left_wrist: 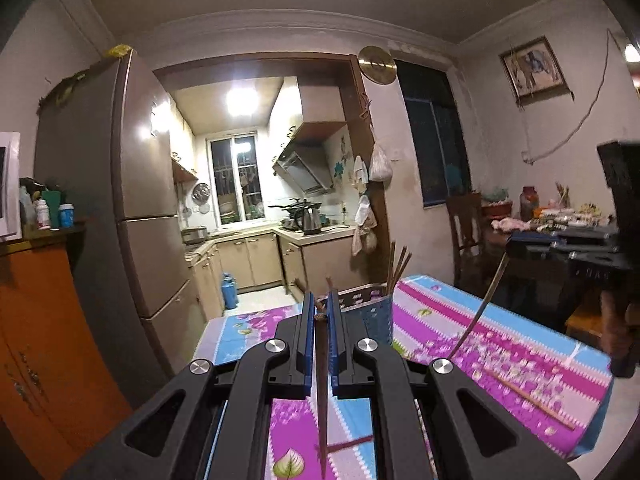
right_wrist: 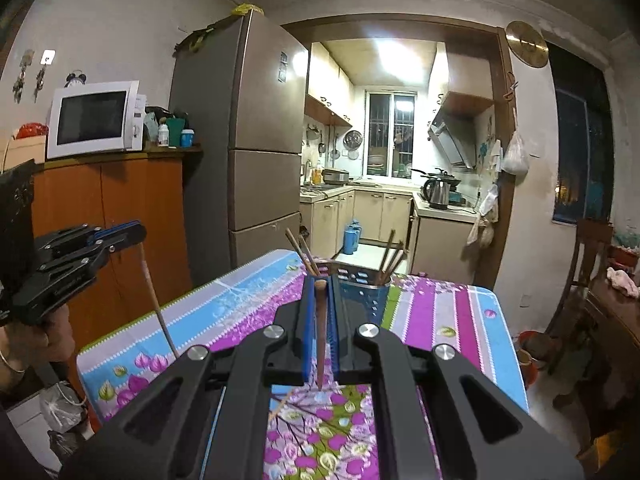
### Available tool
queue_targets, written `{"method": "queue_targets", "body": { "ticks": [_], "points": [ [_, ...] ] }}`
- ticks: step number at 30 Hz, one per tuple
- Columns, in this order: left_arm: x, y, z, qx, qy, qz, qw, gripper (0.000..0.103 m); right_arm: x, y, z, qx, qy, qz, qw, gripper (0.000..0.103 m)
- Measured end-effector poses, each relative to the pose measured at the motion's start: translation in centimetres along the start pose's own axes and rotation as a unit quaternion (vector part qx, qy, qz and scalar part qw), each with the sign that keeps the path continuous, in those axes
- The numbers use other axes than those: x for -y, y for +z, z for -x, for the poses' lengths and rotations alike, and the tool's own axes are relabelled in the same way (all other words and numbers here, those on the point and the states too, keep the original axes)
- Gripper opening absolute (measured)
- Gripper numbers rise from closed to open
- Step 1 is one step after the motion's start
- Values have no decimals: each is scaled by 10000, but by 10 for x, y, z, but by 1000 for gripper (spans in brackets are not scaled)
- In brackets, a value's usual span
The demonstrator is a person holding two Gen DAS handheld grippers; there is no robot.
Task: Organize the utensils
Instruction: 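Lift both chopsticks and carry them over the blue holder, then lower the chopsticks into the holder and open both grippers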
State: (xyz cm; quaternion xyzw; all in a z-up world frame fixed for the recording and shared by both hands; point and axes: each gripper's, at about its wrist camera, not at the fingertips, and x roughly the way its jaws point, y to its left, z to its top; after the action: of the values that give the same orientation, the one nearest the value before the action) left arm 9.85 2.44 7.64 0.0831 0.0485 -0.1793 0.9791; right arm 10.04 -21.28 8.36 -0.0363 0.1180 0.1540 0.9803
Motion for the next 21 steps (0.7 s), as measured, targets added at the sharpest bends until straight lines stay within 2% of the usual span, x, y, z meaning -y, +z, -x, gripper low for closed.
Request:
{"method": "queue_targets", "body": {
  "ticks": [7,10,14,17,21],
  "points": [
    [-15,59,-31,211,-442,330,9983,8,10,49,-20,214,-44,-11,9998,5],
    [-16,96,-52,319,-706,453,9960,8,16,78,-25,407,-99,14,9991,5],
    [-16,137,-84,458,-844,548,9939,8,27,116,-42,546,-185,-11,9983,5],
    [-11,156,-114,566,-791,495,9940,8,38,131,-63,502,-238,-78,9984,5],
    [-5,164,-161,575,-687,489,9948,8,54,138,-97,328,-341,-137,9988,5]
  ]
}}
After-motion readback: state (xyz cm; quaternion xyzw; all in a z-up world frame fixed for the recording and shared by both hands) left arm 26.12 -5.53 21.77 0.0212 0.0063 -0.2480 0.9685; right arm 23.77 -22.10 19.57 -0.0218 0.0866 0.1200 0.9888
